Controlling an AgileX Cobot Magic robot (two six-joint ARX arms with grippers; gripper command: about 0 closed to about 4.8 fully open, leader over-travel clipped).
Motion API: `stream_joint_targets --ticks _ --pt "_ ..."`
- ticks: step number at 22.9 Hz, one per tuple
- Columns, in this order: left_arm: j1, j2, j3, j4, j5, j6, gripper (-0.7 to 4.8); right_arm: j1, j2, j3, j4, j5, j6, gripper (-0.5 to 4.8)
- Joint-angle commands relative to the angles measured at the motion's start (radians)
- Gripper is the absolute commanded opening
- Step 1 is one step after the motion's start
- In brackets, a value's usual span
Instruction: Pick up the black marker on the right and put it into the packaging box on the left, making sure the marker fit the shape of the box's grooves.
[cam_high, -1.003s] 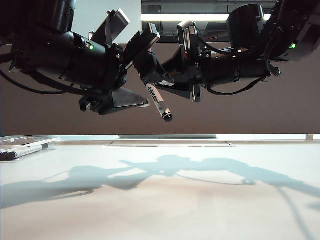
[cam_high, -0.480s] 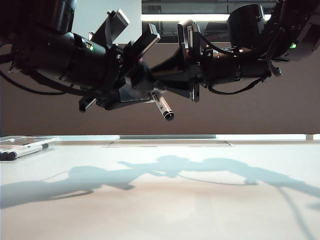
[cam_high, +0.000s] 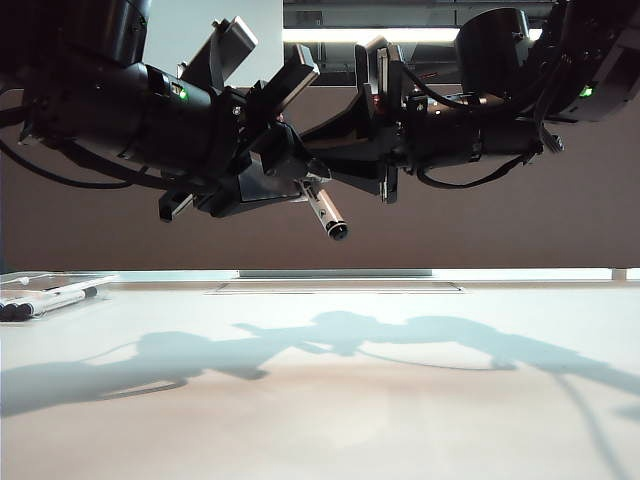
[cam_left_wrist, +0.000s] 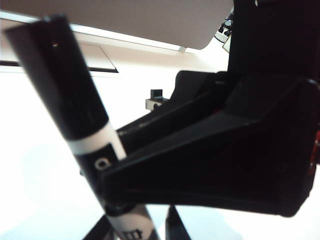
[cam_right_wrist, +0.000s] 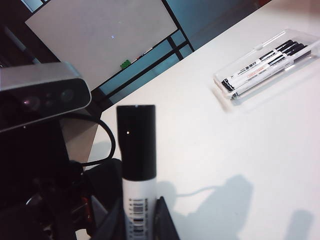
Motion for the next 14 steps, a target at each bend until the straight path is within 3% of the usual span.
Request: stream_joint_targets --ticks 1,6,7,8,12,14 --pt "-0.002 -0.003 0.003 0.030 0.007 0.004 1.15 0.003 -0.006 0.003 0.016 -0.028 0.001 -0.04" --pt "-0.002 -0.003 0.003 0.029 0.007 0.004 1.14 0.004 -0.006 0.003 0.016 -0.031 0.001 -0.04" --pt "-0.002 -0.003 0.003 0.029 0.007 0.004 1.00 0.004 -0.006 0.003 0.016 -0.031 0.001 -0.04" --pt "-0.002 -0.003 0.003 0.029 0.007 0.004 0.53 0.005 -0.006 0.003 0.016 -0.031 0.001 -0.04" --pt "-0.002 -0.003 0.003 0.029 0.007 0.005 0.37 0.006 -0.006 0.003 0.016 -0.031 0.001 -0.04" --pt "-0.002 -0.003 0.003 0.029 0.007 0.004 -0.07 0.006 -0.006 0.003 0.016 -0.031 0.001 -0.04"
